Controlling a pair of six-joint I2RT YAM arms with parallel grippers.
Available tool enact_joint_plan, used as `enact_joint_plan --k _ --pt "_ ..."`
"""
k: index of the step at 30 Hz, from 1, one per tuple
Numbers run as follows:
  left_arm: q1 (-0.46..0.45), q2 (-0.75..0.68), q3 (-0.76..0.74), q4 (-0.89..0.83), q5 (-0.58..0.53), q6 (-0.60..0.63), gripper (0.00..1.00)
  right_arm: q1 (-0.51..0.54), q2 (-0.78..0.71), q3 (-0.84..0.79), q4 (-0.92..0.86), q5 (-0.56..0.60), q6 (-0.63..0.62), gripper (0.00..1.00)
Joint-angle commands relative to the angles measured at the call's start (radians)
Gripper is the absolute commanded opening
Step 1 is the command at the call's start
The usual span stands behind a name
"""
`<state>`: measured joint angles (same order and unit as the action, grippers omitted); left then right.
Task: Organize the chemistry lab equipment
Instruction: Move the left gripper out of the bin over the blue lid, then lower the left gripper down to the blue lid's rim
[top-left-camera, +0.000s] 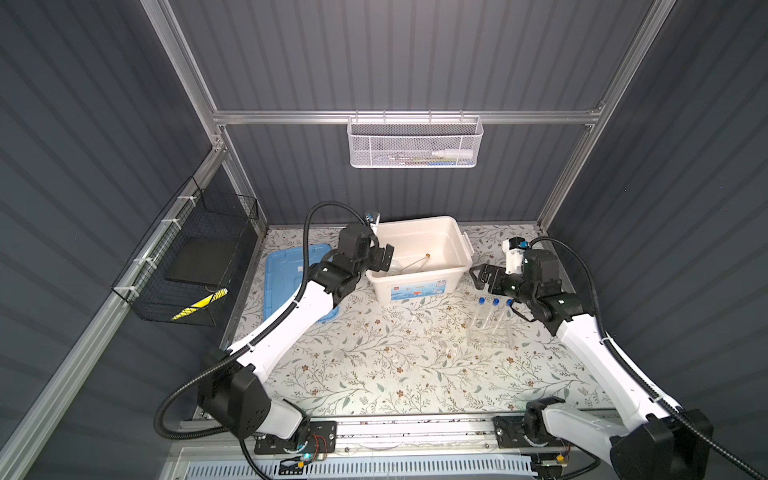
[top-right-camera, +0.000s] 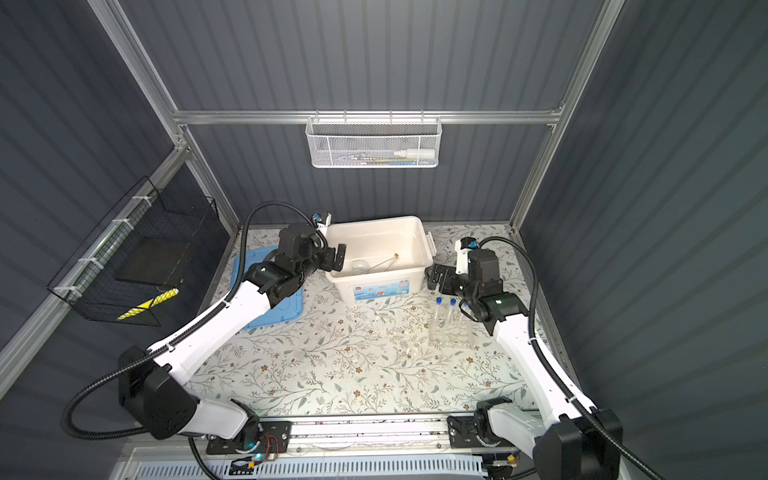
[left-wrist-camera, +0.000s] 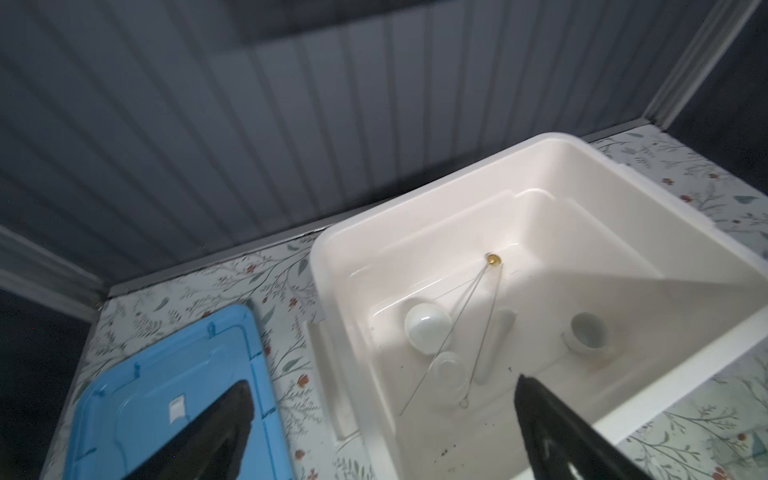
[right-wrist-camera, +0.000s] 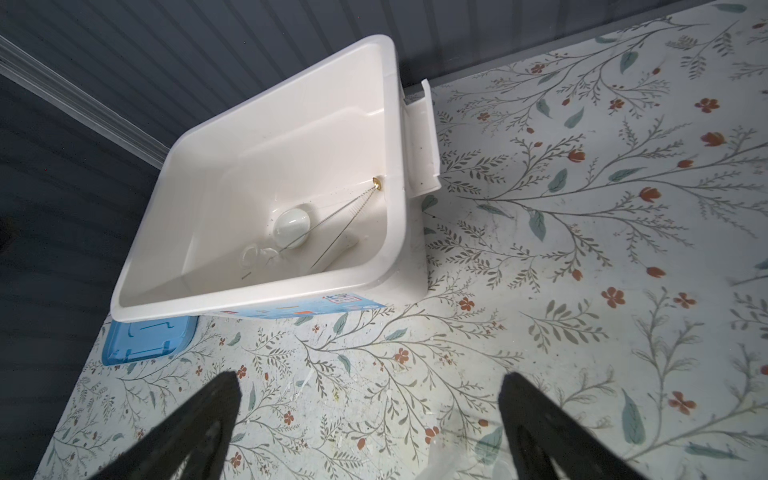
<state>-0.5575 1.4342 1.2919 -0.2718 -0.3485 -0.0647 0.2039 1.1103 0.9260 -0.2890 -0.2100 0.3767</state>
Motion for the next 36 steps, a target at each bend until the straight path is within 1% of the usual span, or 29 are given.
enact_joint_plan --k 1,4,8,12,14,17,19,25,28,30,36 --pt "0.074 -0.039 -0.070 -0.095 -0.089 -0.167 1.00 0.005 -0.003 -0.016 0.061 -0.047 0.023 0.99" --pt "0.145 -0.088 -0.148 -0.105 -0.085 -0.235 1.00 0.015 -0.001 -0.021 0.079 -0.064 0.031 0.99" --pt "0.243 -0.116 -0.221 -0.123 -0.056 -0.268 1.00 0.036 0.003 -0.021 0.088 -0.074 0.031 0.99" --pt "0.346 -0.078 -0.256 -0.149 0.025 -0.270 1.00 0.056 0.003 -0.023 0.097 -0.065 0.035 0.99" --pt "0.374 -0.040 -0.257 -0.165 0.058 -0.275 1.00 0.061 0.003 -0.024 0.097 -0.065 0.037 0.99" --pt "0.378 0.030 -0.251 -0.167 0.074 -0.250 0.99 0.067 0.003 -0.025 0.093 -0.058 0.039 0.99" --pt "0.378 0.084 -0.237 -0.171 0.080 -0.237 0.97 0.068 0.003 -0.024 0.084 -0.050 0.036 0.99" --pt "0.376 0.208 -0.196 -0.162 0.182 -0.178 0.80 0.068 0.001 -0.032 0.059 -0.018 0.028 0.99" --pt "0.377 0.253 -0.181 -0.156 0.255 -0.160 0.70 0.068 0.002 -0.038 0.057 -0.009 0.031 0.99" --pt "0.376 0.273 -0.175 -0.152 0.272 -0.160 0.65 0.068 0.003 -0.039 0.055 -0.008 0.031 0.99" --pt "0.372 0.309 -0.174 -0.127 0.330 -0.177 0.58 0.068 0.003 -0.033 0.051 -0.001 0.031 0.99"
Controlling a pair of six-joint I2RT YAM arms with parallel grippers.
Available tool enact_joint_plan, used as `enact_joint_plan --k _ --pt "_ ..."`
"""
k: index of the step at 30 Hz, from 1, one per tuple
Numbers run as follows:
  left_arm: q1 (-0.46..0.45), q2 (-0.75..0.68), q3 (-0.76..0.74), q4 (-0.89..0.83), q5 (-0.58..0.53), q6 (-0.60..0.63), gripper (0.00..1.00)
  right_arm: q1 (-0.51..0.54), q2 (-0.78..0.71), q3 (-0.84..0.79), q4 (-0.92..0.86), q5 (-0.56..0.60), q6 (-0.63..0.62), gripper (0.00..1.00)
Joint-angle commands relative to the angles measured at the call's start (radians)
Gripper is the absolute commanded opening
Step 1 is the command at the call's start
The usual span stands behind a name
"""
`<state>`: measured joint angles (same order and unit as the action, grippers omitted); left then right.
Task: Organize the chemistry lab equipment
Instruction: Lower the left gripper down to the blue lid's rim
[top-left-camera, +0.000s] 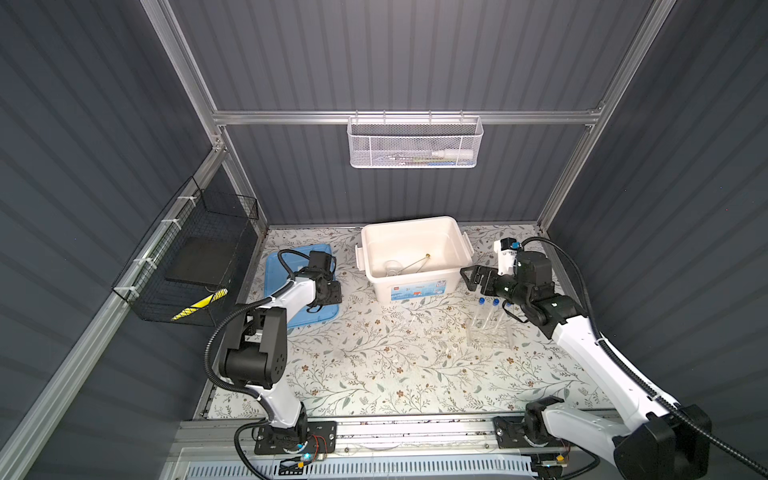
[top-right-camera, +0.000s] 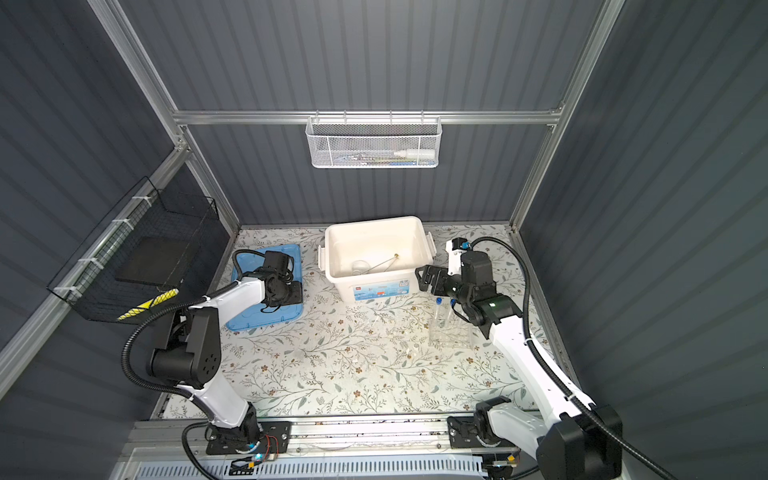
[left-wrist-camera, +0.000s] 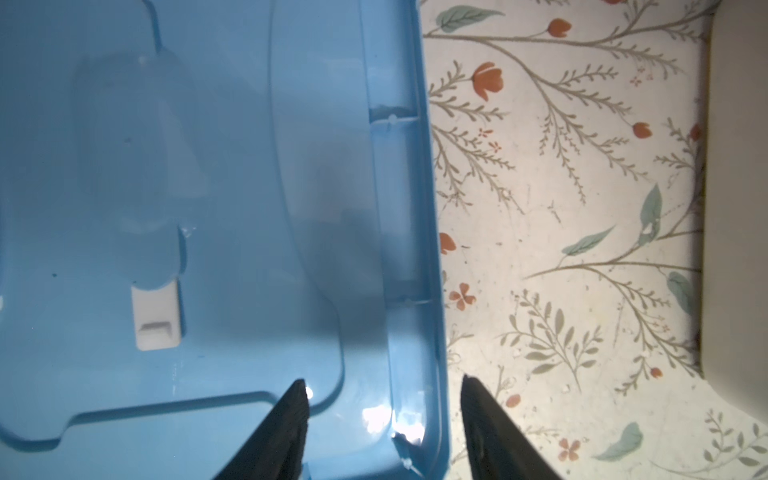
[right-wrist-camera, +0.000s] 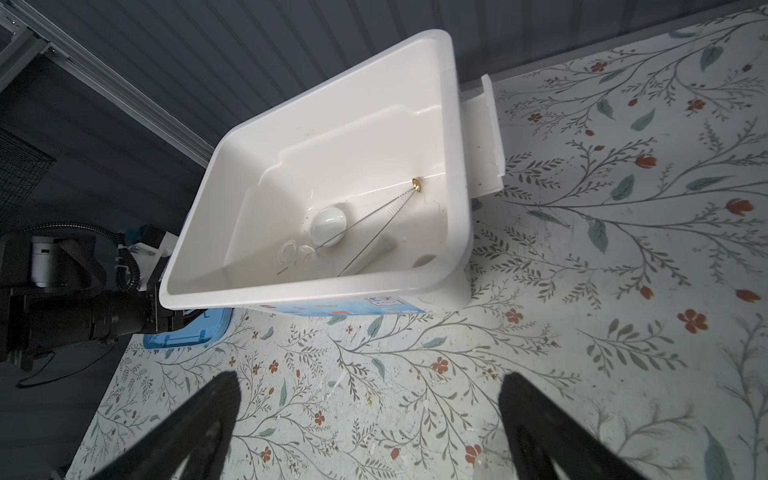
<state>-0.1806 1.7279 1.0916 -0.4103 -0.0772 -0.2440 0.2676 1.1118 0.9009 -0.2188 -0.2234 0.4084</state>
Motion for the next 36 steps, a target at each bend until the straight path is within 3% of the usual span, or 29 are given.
enact_joint_plan --k 1,6,11,20,30,36 --pt "-0.008 0.022 0.027 0.014 0.069 -0.001 0.57 0.004 0.002 -0.005 -0.022 0.013 0.000 0.99" --pt "-0.037 0.043 0.032 0.027 0.084 -0.009 0.53 0.004 0.002 0.000 -0.029 0.017 -0.002 0.99" --pt "-0.061 0.067 0.032 0.022 0.092 -0.027 0.41 0.004 0.032 0.001 -0.034 0.013 0.001 0.99" --pt "-0.074 0.054 -0.013 0.033 0.137 -0.079 0.33 0.004 0.036 0.024 -0.045 0.012 -0.014 0.99" --pt "-0.148 0.006 -0.091 0.085 0.228 -0.206 0.30 0.005 0.051 0.042 -0.041 -0.001 -0.012 0.99" --pt "-0.127 -0.124 -0.082 -0.009 0.114 -0.196 0.34 0.007 0.061 0.049 -0.032 -0.015 -0.004 0.99"
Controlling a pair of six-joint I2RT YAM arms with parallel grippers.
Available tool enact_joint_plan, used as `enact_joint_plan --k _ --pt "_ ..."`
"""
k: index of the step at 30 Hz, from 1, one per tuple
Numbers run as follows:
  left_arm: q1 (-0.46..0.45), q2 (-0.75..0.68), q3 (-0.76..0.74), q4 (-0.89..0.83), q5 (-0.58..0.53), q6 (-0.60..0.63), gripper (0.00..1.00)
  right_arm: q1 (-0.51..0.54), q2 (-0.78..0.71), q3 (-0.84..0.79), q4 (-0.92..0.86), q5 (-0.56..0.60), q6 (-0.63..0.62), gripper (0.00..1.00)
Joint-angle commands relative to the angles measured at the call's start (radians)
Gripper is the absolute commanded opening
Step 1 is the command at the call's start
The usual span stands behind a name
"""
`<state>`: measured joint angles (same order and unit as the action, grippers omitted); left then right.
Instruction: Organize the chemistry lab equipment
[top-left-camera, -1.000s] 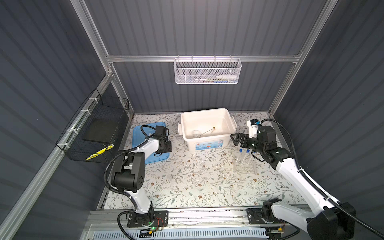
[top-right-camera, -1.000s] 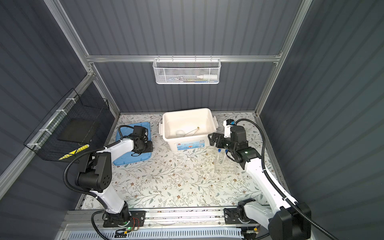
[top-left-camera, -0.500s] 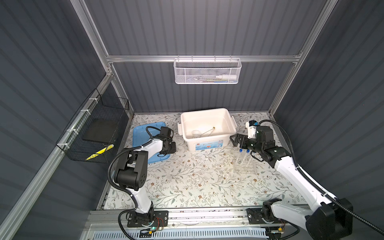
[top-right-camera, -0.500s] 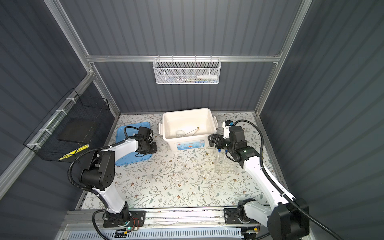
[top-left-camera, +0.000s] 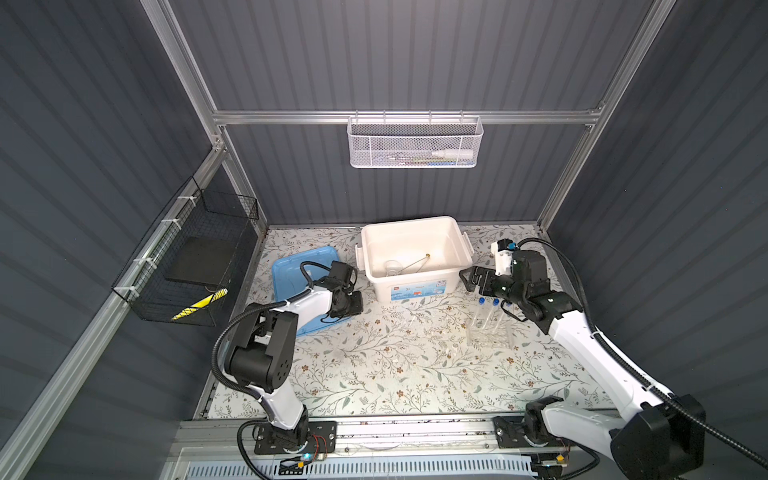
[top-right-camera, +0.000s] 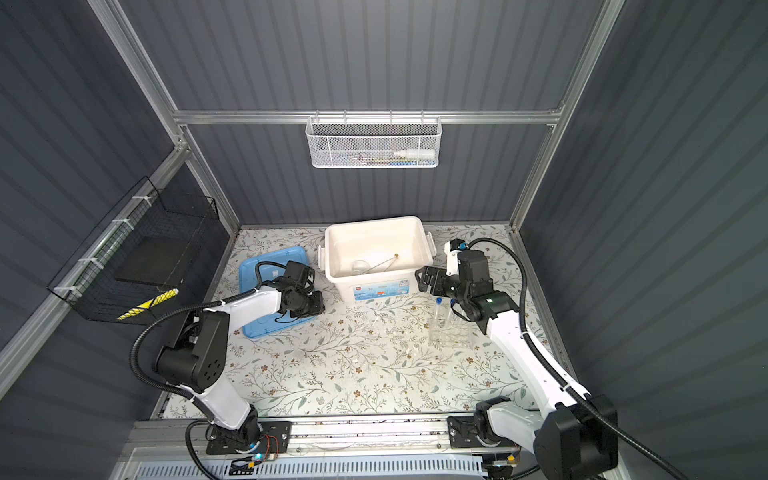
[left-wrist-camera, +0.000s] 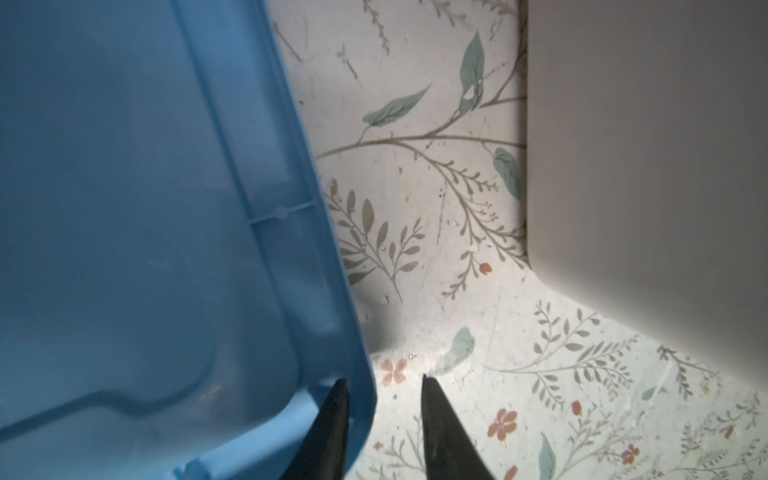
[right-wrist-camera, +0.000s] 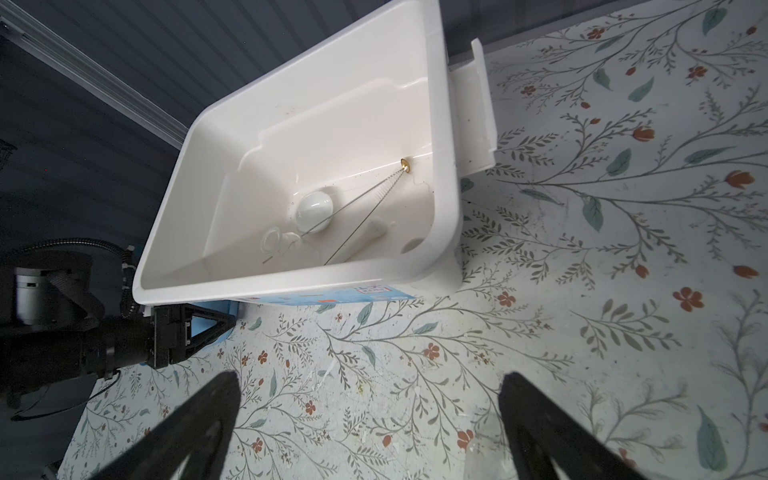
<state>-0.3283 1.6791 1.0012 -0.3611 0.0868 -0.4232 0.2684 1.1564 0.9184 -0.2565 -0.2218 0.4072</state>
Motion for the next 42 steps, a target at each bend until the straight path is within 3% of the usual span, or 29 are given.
enact_joint_plan --k 1,3,8,16,24,37,42 --pt "0.038 -0.095 0.008 -0.074 -0.060 -0.020 0.36 0.008 0.019 0.032 0.007 -0.019 -0.002 0.99" --pt "0.090 -0.141 0.005 -0.095 -0.076 -0.026 0.45 0.012 0.024 0.031 0.016 -0.020 0.000 0.99" --pt "0.180 -0.209 0.013 -0.165 -0.190 0.013 0.58 0.022 0.045 0.041 0.025 -0.026 -0.004 0.99" --pt "0.387 -0.200 -0.022 -0.157 -0.224 0.065 0.58 0.038 0.061 0.052 0.031 -0.024 -0.010 0.99" --pt "0.557 -0.176 -0.052 -0.099 -0.176 0.090 0.58 0.044 0.073 0.048 0.034 -0.017 -0.015 0.99" --pt "0.578 -0.076 -0.049 -0.068 -0.202 0.098 0.55 0.045 0.101 0.043 0.048 -0.018 -0.018 0.99" --pt "0.575 -0.048 -0.073 -0.056 -0.119 0.107 0.43 0.045 0.108 0.043 0.052 -0.018 -0.020 0.99"
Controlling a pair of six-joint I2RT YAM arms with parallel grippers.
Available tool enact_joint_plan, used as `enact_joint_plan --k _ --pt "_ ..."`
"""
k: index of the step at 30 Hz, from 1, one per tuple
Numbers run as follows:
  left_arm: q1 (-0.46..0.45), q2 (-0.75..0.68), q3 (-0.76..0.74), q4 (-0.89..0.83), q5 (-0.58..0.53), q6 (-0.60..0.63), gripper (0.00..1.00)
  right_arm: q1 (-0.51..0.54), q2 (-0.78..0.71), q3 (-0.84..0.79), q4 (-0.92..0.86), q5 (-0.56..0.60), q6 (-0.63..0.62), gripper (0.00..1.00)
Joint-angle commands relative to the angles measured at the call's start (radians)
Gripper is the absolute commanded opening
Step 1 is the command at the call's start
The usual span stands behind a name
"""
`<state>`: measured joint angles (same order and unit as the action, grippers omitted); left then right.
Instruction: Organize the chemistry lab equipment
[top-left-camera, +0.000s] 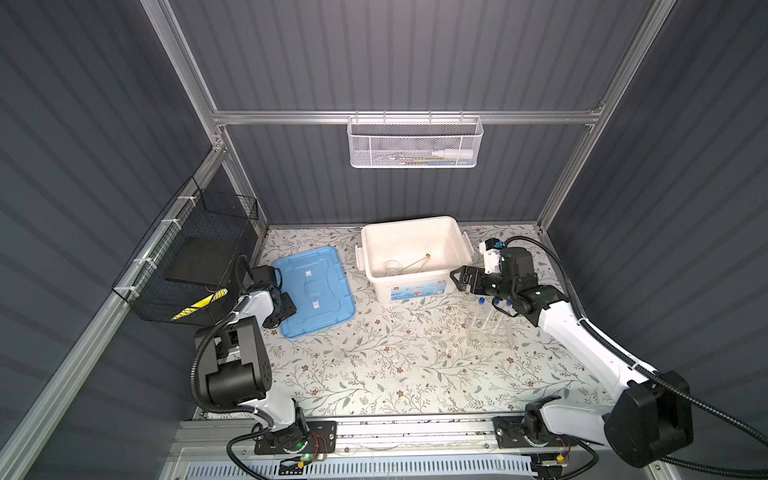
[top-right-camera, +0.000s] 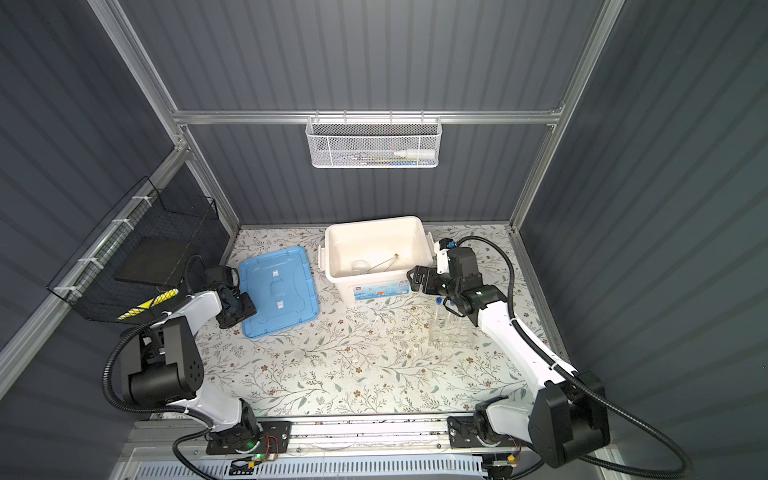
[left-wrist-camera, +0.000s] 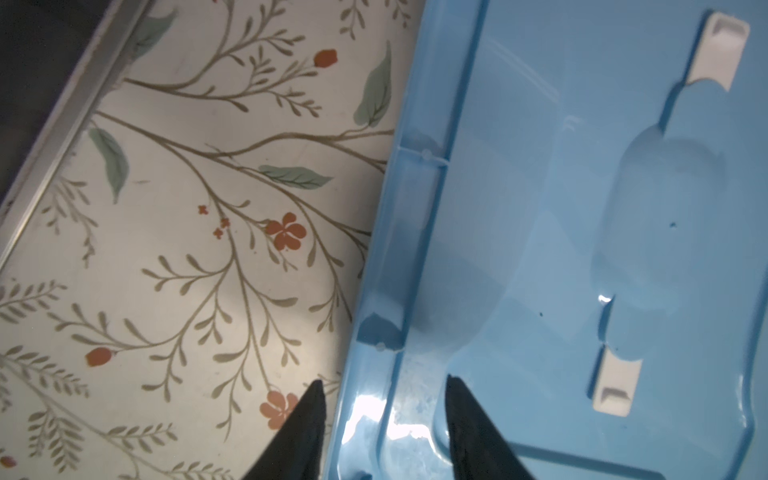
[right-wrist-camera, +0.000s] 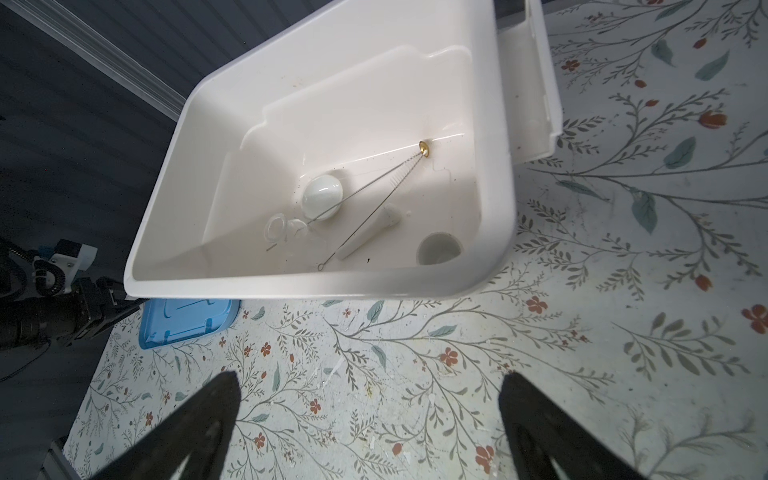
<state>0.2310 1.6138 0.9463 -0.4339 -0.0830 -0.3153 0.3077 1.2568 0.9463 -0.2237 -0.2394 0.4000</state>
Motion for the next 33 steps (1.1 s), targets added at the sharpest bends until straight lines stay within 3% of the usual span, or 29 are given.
enact_joint_plan --k 1,9,13,19,24,33 --pt "0.012 0.015 -0.029 0.024 0.063 0.001 0.41 0.005 0.009 0.016 0.020 0.000 -0.013 0.99" --pt "-0.123 0.028 -0.014 -0.020 0.060 0.025 0.35 0.005 0.008 0.019 0.017 -0.005 -0.012 0.99" --pt "-0.144 0.011 -0.038 -0.003 0.122 -0.004 0.33 0.005 0.000 0.023 0.008 0.000 -0.012 0.99" --pt "-0.144 -0.086 -0.040 -0.033 0.047 0.007 0.40 0.005 -0.004 0.024 0.001 0.003 -0.012 0.99" --pt "-0.151 -0.016 -0.019 -0.031 0.156 0.019 0.42 0.008 0.004 0.028 0.011 -0.008 0.000 0.99" --pt "-0.258 0.010 -0.062 -0.019 0.194 0.010 0.36 0.010 0.003 0.029 0.001 0.003 -0.002 0.99"
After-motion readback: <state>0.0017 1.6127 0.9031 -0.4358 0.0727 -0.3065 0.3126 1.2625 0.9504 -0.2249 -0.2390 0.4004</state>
